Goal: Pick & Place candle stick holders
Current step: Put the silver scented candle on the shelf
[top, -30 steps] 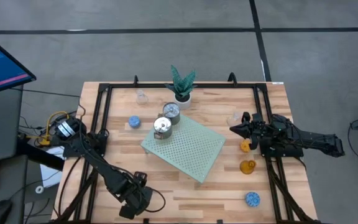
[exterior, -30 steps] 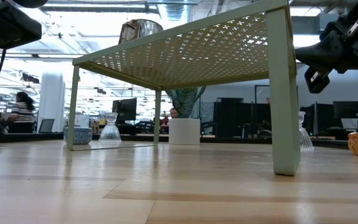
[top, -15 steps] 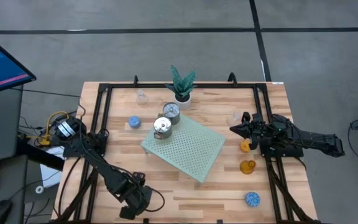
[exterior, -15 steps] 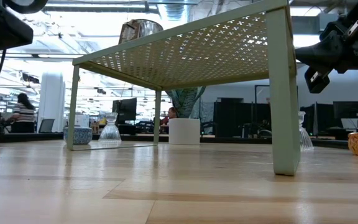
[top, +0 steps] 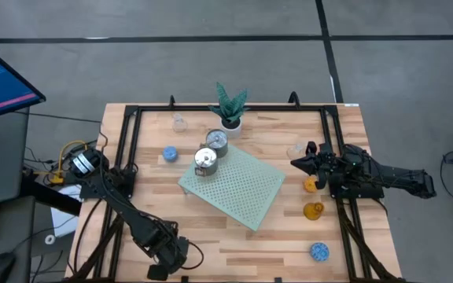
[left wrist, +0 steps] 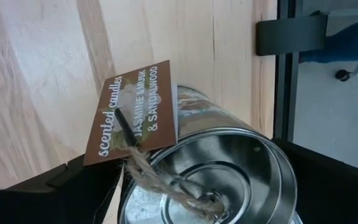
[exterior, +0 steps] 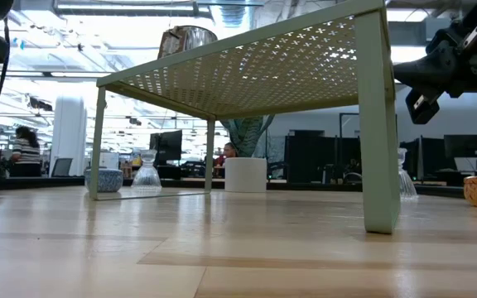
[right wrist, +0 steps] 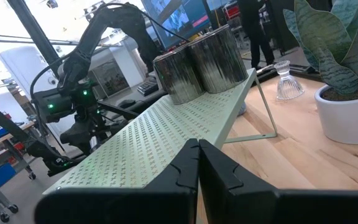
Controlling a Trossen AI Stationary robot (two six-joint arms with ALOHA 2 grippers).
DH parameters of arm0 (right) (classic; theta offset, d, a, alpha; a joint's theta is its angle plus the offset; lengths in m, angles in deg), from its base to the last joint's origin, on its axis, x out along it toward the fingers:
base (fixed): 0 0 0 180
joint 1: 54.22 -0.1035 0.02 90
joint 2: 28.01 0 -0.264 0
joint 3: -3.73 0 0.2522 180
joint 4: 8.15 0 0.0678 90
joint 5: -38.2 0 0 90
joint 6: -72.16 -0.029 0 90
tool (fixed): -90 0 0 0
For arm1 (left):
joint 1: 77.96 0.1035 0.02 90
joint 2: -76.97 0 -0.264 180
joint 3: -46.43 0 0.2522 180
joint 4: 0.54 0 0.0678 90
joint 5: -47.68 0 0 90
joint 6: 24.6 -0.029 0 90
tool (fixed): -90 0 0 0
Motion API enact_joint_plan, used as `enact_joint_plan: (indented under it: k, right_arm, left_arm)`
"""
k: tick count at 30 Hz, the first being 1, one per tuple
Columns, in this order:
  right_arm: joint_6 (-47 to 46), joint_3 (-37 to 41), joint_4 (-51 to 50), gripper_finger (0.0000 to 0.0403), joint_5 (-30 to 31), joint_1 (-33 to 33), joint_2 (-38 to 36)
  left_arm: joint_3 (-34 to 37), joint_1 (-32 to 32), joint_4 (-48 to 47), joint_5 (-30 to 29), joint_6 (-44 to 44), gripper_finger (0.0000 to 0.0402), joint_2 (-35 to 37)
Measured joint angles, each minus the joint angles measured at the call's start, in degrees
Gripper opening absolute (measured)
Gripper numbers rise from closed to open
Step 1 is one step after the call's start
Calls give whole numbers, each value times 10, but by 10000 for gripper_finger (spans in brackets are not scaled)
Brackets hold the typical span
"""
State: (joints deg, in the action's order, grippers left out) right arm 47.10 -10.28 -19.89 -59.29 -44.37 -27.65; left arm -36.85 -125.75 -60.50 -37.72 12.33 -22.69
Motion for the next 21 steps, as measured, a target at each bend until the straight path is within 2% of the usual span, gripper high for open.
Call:
enact_joint_plan:
  k: [14, 21]
  right_arm:
    - [0, 0, 0, 0, 0, 0, 0]
    - [0, 0, 0, 0, 0, 0, 0]
  left_arm:
    - [25, -23, -1, 34, 7, 396, 1]
    - [26, -40, -11, 71, -7, 390, 0]
